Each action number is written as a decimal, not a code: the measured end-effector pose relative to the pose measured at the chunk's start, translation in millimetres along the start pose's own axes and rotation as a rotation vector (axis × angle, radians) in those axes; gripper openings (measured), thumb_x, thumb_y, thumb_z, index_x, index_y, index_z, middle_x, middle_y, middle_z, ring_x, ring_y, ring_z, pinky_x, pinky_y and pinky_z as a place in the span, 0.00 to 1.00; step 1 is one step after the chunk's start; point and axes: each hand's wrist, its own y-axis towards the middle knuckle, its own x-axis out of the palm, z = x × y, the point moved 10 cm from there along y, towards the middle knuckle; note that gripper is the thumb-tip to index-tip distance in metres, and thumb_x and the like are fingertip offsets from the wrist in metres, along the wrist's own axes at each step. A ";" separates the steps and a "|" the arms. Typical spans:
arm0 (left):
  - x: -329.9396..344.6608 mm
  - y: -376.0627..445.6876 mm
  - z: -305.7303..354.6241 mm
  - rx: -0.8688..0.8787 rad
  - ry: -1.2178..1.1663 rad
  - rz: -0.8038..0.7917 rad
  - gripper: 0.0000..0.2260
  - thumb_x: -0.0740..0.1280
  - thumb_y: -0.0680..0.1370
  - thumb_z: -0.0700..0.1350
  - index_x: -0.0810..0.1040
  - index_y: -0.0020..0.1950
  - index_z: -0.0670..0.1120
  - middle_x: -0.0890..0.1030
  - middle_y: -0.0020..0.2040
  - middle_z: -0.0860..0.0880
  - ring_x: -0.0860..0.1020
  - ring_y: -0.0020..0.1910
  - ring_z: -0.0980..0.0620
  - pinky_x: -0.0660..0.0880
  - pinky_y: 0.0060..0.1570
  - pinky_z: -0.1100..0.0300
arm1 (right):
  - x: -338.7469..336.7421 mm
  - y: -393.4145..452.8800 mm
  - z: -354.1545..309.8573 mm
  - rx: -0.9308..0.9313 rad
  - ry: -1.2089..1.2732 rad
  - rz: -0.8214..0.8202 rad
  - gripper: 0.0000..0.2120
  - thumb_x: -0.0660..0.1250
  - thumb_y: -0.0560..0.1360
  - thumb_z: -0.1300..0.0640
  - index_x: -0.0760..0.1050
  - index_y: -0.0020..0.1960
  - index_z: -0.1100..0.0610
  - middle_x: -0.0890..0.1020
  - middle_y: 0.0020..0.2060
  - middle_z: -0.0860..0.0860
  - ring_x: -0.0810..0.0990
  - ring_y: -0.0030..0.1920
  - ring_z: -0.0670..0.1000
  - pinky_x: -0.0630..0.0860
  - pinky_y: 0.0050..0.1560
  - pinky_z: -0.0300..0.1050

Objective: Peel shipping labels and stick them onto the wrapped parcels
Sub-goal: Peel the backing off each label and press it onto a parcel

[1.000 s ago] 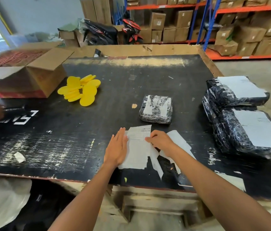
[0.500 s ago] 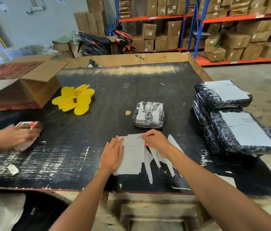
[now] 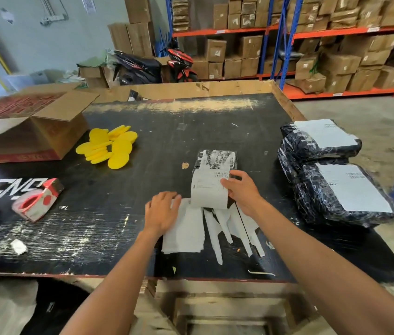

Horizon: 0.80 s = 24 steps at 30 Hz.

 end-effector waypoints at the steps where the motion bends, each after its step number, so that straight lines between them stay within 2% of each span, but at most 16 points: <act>1: -12.2 2.3 13.0 0.010 -0.107 0.050 0.22 0.53 0.84 0.59 0.79 0.65 0.50 0.79 0.65 0.51 0.73 0.67 0.48 0.65 0.69 0.46 | 0.8 -2.6 -5.2 0.002 0.025 -0.032 0.23 0.72 0.76 0.64 0.70 0.69 0.57 0.82 0.58 0.55 0.82 0.60 0.56 0.80 0.58 0.50; 2: -18.7 4.0 26.4 0.017 -0.310 0.045 0.23 0.53 0.84 0.61 0.80 0.62 0.48 0.81 0.62 0.52 0.76 0.64 0.49 0.69 0.66 0.48 | 2.2 -4.8 -9.8 0.000 0.036 -0.065 0.24 0.72 0.77 0.64 0.70 0.70 0.57 0.83 0.57 0.55 0.82 0.61 0.57 0.79 0.61 0.52; 4: -11.8 2.0 59.7 -0.043 -0.779 -0.145 0.20 0.57 0.83 0.59 0.83 0.61 0.49 0.85 0.57 0.54 0.82 0.59 0.52 0.75 0.61 0.55 | 5.6 -12.3 -17.5 -0.007 0.012 -0.148 0.20 0.71 0.77 0.63 0.72 0.67 0.57 0.84 0.56 0.54 0.82 0.60 0.56 0.79 0.63 0.53; 6: -3.5 1.4 85.3 -0.076 -1.009 -0.271 0.14 0.65 0.82 0.53 0.83 0.60 0.47 0.86 0.55 0.50 0.84 0.56 0.49 0.79 0.58 0.53 | 8.2 -20.3 -22.3 -0.021 -0.064 -0.227 0.16 0.71 0.77 0.63 0.75 0.64 0.59 0.85 0.57 0.56 0.84 0.57 0.55 0.81 0.59 0.51; 10: 1.0 5.3 100.9 -0.037 -1.067 -0.239 0.12 0.72 0.78 0.42 0.82 0.61 0.41 0.86 0.55 0.46 0.84 0.55 0.45 0.82 0.53 0.52 | -1.7 -29.9 -33.8 -0.116 -0.124 -0.238 0.13 0.71 0.77 0.64 0.79 0.61 0.57 0.86 0.54 0.55 0.85 0.55 0.55 0.82 0.57 0.53; 13: 8.0 2.7 107.1 -0.035 -1.042 -0.294 0.11 0.73 0.77 0.40 0.83 0.58 0.39 0.87 0.53 0.44 0.85 0.53 0.44 0.82 0.52 0.50 | -17.4 -33.9 -40.2 -0.190 -0.086 -0.151 0.08 0.71 0.77 0.64 0.80 0.56 0.57 0.87 0.47 0.53 0.85 0.51 0.54 0.82 0.49 0.46; 15: 11.6 1.0 109.2 -0.059 -1.064 -0.324 0.10 0.73 0.76 0.40 0.83 0.57 0.39 0.86 0.53 0.44 0.85 0.53 0.44 0.82 0.53 0.50 | -24.0 -35.9 -43.7 -0.222 -0.096 -0.123 0.08 0.72 0.76 0.65 0.80 0.55 0.59 0.87 0.45 0.53 0.86 0.49 0.53 0.81 0.45 0.42; 18: 16.4 -0.5 113.9 -0.104 -1.126 -0.380 0.11 0.74 0.76 0.39 0.83 0.58 0.40 0.86 0.54 0.42 0.85 0.52 0.44 0.82 0.53 0.49 | -24.8 -42.0 -51.7 -0.262 -0.163 -0.149 0.10 0.74 0.74 0.66 0.80 0.55 0.62 0.87 0.42 0.54 0.86 0.44 0.50 0.81 0.44 0.41; 21: 14.8 -0.8 118.1 -0.113 -1.161 -0.380 0.12 0.75 0.74 0.38 0.82 0.58 0.41 0.87 0.52 0.43 0.86 0.50 0.45 0.83 0.49 0.52 | -20.1 -46.0 -56.2 -0.286 -0.244 -0.176 0.08 0.74 0.74 0.66 0.81 0.53 0.63 0.87 0.42 0.57 0.85 0.40 0.48 0.80 0.41 0.39; 24: 12.7 2.1 118.9 -0.099 -1.140 -0.346 0.12 0.75 0.74 0.38 0.82 0.58 0.41 0.87 0.52 0.44 0.86 0.50 0.46 0.83 0.48 0.53 | -22.1 -45.0 -56.6 -0.311 -0.226 -0.148 0.04 0.68 0.79 0.64 0.82 0.51 0.62 0.87 0.42 0.58 0.84 0.39 0.51 0.81 0.41 0.41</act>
